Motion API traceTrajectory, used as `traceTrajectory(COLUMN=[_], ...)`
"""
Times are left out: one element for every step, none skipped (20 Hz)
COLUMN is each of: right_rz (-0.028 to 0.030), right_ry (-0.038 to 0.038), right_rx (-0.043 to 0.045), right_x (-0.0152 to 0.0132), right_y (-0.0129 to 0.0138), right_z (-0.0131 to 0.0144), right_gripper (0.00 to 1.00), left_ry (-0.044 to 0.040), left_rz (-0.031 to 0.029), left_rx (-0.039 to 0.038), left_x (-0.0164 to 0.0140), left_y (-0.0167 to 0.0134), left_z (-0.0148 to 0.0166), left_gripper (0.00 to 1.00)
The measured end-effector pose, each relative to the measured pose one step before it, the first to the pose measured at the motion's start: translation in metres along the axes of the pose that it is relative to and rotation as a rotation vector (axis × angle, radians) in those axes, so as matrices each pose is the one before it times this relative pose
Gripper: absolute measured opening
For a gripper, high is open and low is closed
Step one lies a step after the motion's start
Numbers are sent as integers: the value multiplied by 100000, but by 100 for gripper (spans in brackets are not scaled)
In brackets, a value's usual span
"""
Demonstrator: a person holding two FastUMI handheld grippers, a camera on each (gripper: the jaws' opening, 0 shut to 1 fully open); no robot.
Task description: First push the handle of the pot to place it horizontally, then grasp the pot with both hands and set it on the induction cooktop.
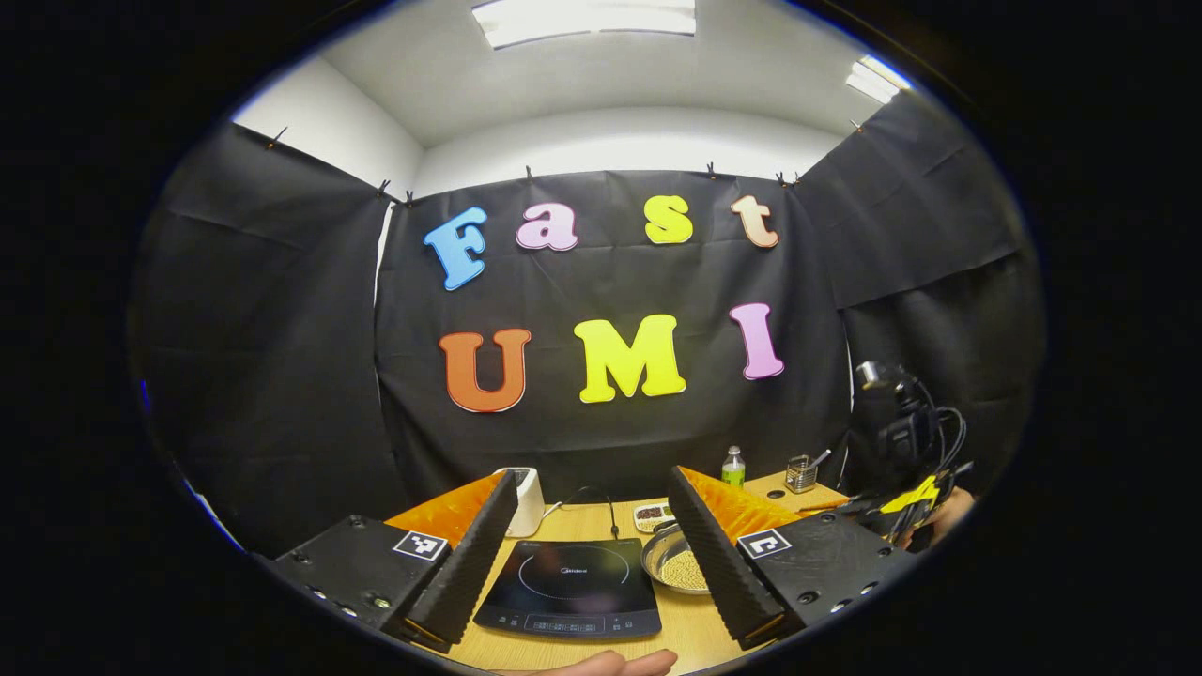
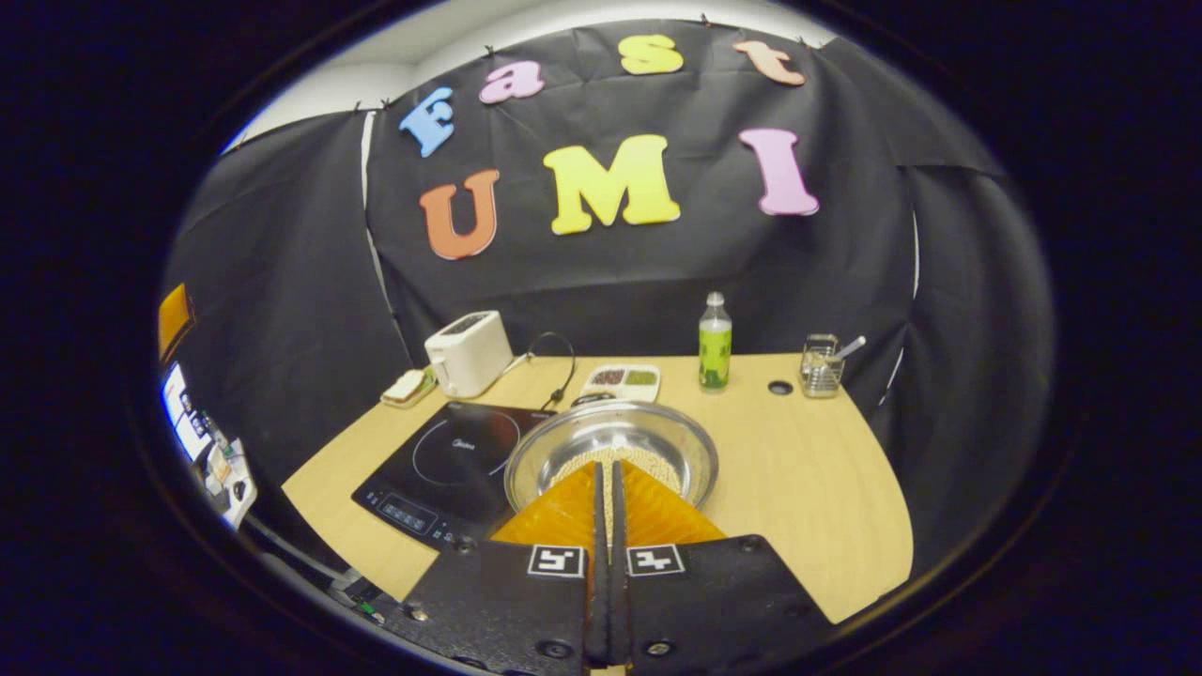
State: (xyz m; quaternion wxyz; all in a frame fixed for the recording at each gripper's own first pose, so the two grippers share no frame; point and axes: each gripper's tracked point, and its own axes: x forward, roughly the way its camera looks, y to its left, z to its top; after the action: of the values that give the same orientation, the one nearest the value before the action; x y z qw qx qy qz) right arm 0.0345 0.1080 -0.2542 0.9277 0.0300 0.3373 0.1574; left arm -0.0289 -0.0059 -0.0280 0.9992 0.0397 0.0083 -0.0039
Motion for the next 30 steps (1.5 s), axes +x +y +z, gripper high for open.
traceTrajectory(right_rz=[493, 723, 1147, 823, 1122, 1423, 1135, 808, 702, 640, 139, 240, -50, -633, -1274, -1056, -927, -899, -1144, 842, 924, 356, -110, -800, -1229, -1317, -1106, -898, -864, -841], right_ry=[3356, 3681, 3559, 3931, 3425, 3281, 3151, 2753, 1995, 2039, 1846, 1467, 1105, 1314, 1091, 1221, 1316, 1520, 978, 771, 524, 511, 82, -110, -451, -465, -294, -196, -109, -107], right_rx=[825, 743, 896, 1187, 612, -50, -159, -182, -77, -575, -685, -287, -187, -41, -279, 122, 597, 1315, 1327, 1244, 892, 1004, 540, 181, 233, 283, 142, 458, 29, -219], right_x=[847, 774, 808, 701, 714, 496, 478, 558, 533, 407, 460, 249, 363, 376, 589, 430, 430, 220, 70, 330, -171, -37, -42, 3, -95, -70, -12, 7, -50, -31], right_y=[87, 103, 163, 141, 235, 405, 232, 243, 274, 255, 157, 170, 128, -51, -125, -199, -192, -293, -415, -45, 27, -210, -292, -421, -495, -585, -484, -471, -326, -429], right_z=[-1020, -972, -1045, -991, -1027, -1005, -832, -634, -648, -574, -741, -472, -398, -342, -361, -260, -363, -258, -209, -72, 17, 64, 101, 196, 129, 236, 66, 169, -5, 133], right_gripper=[4, 4, 4, 3, 1, 4, 4, 1, 1, 1, 1, 1, 1, 4, 4, 4, 4, 1, 1, 1, 1, 4, 1, 1, 1, 1, 0, 4, 1, 1], left_ry=[491, 625, 406, 413, 411, 460, 437, 219, 217, 236, -30, -160, -141, -108, -39, 47, 196, 385, 215, 134, 10, 7, 125, 238, 228, 292, 281, 357, 169, -121], left_rz=[241, 66, 316, 455, 467, 123, -234, -398, -185, -12, -4, -35, -149, -222, -234, -304, -197, -18, 65, -87, -141, -68, -118, -111, -329, -428, -103, 32, -84, 61], left_rx=[106, 289, 364, 474, 376, 145, -76, -158, -147, 30, 66, -21, -27, -16, 70, 242, 241, 111, -55, -59, -10, -58, -6, 43, 146, 273, -32, -203, -107, -140], left_x=[155, 38, 101, 118, 122, 60, 41, -70, -6, 51, -43, -100, 35, -64, -48, -16, -12, 23, 95, 4, -61, -70, 30, -89, 69, -71, -74, 29, -38, -23], left_y=[133, 87, 217, 138, 141, -60, -72, -98, 22, -24, 29, -3, 42, 28, -33, 24, -57, 59, -9, -47, -55, -20, 22, -88, -131, -106, -95, -55, -39, 10], left_z=[-294, -206, -263, -220, -196, -229, -209, -53, -105, -53, 40, 108, -72, 2, -120, -33, -124, -184, -63, 46, -26, 7, -117, -125, -183, -128, -163, -211, -4, 20], left_gripper=[96, 96, 96, 96, 96, 96, 96, 96, 96, 96, 96, 96, 96, 96, 96, 96, 96, 96, 96, 96, 96, 96, 96, 96, 96, 96, 96, 96, 96, 96])
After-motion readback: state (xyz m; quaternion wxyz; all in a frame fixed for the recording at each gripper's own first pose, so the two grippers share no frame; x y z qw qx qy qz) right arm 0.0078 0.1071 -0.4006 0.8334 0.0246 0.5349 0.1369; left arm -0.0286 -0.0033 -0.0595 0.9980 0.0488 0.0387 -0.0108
